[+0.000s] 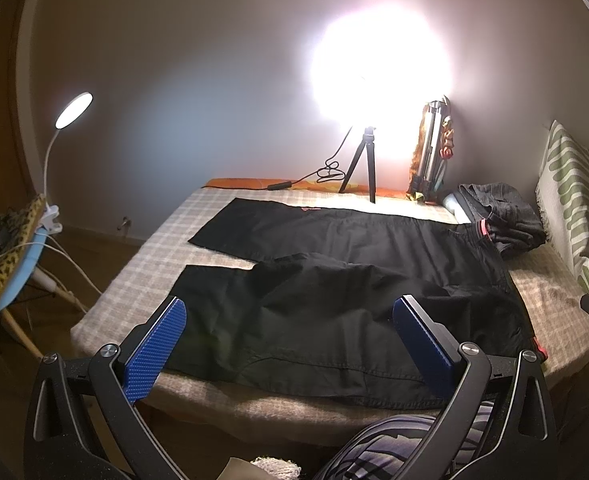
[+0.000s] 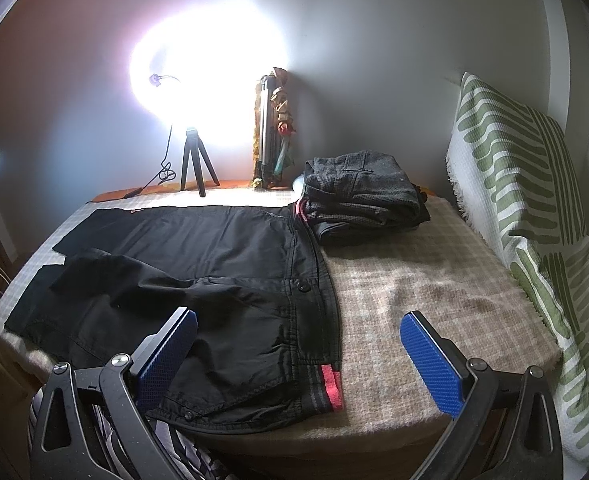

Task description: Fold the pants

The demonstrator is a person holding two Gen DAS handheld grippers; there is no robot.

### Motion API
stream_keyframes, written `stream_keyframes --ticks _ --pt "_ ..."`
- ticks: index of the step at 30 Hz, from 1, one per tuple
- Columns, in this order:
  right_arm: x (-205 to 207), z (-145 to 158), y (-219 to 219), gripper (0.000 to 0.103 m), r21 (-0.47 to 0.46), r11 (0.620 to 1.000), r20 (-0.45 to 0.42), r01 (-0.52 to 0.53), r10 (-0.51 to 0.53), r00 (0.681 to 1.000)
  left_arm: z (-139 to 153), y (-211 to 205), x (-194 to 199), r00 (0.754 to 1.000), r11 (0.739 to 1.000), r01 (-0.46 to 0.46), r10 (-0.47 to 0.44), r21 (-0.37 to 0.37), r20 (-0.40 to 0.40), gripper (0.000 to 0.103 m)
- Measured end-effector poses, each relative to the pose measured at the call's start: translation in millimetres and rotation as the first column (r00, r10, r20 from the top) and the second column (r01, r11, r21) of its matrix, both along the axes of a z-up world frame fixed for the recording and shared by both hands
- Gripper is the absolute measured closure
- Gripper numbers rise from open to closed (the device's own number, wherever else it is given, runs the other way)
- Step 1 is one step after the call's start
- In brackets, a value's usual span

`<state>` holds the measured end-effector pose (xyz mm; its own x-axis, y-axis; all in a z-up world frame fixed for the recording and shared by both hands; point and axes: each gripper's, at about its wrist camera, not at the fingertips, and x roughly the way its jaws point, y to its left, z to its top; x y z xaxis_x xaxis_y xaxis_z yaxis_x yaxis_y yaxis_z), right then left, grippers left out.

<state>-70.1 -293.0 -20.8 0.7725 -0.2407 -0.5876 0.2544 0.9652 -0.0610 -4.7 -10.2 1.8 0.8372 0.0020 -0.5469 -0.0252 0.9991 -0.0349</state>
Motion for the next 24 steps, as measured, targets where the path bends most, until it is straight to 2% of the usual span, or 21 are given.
stream_keyframes --ticks 12,16,21,24 --pt "-0.7 -4.8 -3.7 0.000 -0.005 1.000 -0.010 -0.005 0.005 1.000 -12.7 4.5 6.0 0.999 1.000 -0.017 0.017 0.005 -0.031 0.000" --pt "1.0 -8.9 -3.7 0.000 -0.035 0.999 -0.023 -0.027 0.026 0.999 -19.1 9.9 9.3 0.999 1.000 -0.013 0.014 0.011 -0.052 0.000" --pt "5.9 -23.9 -5.0 0.001 -0.081 0.988 -0.084 -0.128 0.121 0.989 -31.5 18.7 15.1 0.996 0.999 -0.001 0.004 0.041 -0.087 0.000" --pt "6.7 -39.7 -5.5 0.002 -0.112 0.968 -0.130 -0.227 0.212 0.969 -43.0 28.0 19.7 0.994 0.997 -0.002 0.011 0.081 -0.108 0.001"
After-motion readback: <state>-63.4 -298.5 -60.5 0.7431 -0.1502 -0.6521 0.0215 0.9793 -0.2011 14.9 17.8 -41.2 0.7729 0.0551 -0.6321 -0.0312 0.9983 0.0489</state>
